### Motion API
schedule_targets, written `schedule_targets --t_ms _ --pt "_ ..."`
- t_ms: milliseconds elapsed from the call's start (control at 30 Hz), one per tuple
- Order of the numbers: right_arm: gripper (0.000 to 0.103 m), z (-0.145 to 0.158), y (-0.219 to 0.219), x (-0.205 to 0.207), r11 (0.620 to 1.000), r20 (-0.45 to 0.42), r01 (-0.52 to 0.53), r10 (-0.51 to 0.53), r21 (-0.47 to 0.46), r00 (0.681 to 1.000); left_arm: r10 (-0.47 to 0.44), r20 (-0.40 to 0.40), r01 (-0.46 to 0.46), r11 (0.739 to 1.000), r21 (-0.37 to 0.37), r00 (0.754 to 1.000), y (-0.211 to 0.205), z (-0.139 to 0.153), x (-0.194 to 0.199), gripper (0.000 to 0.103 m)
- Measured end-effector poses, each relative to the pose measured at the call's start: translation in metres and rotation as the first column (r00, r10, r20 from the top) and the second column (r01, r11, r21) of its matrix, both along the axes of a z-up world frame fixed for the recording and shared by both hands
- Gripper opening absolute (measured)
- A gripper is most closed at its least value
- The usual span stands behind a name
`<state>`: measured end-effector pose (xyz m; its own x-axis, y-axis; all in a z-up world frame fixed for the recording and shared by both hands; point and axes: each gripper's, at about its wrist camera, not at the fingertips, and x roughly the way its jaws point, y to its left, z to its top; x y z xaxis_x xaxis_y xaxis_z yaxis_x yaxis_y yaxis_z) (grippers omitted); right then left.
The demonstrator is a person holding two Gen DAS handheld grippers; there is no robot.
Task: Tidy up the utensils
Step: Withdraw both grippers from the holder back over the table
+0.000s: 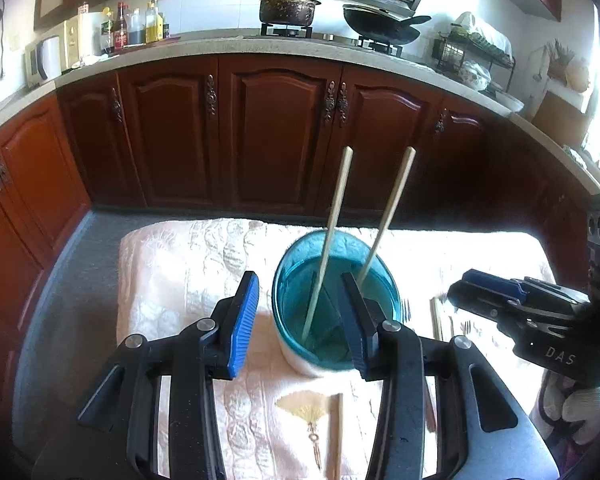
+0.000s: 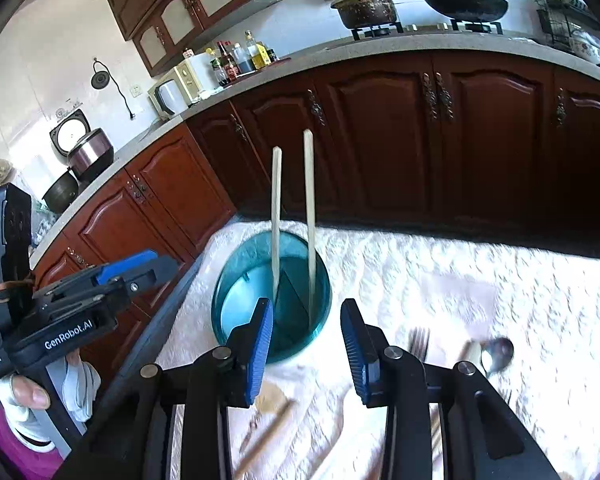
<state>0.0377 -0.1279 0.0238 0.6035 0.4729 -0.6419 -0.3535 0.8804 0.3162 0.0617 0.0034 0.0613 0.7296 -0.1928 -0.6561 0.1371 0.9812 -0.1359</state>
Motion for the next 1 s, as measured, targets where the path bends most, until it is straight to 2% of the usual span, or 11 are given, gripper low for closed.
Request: schedule_targets --t_ms 233,533,1000 --pt "0.034 -0.006 -0.013 -0.027 0.999 -0.005 0.032 -0.033 -0.025 0.999 -0.029 -0.008 0.029 1.0 0.002 1.0 -0.014 -0.007 -0.023 0.04" --pt "0.035 -0.028 -0.037 -0.052 0.997 -0.058 0.067 -0.068 -0.023 0.996 -0.066 -0.05 0.066 0.998 0.003 0.997 -0.028 -0.023 -0.037 0.04" --pt "0.035 -0.055 -0.062 -0.063 0.993 -0.124 0.118 -0.119 -0.021 0.985 -0.087 -0.108 0.085 0.996 -0.026 0.99 -0.038 -0.043 -0.041 0.04"
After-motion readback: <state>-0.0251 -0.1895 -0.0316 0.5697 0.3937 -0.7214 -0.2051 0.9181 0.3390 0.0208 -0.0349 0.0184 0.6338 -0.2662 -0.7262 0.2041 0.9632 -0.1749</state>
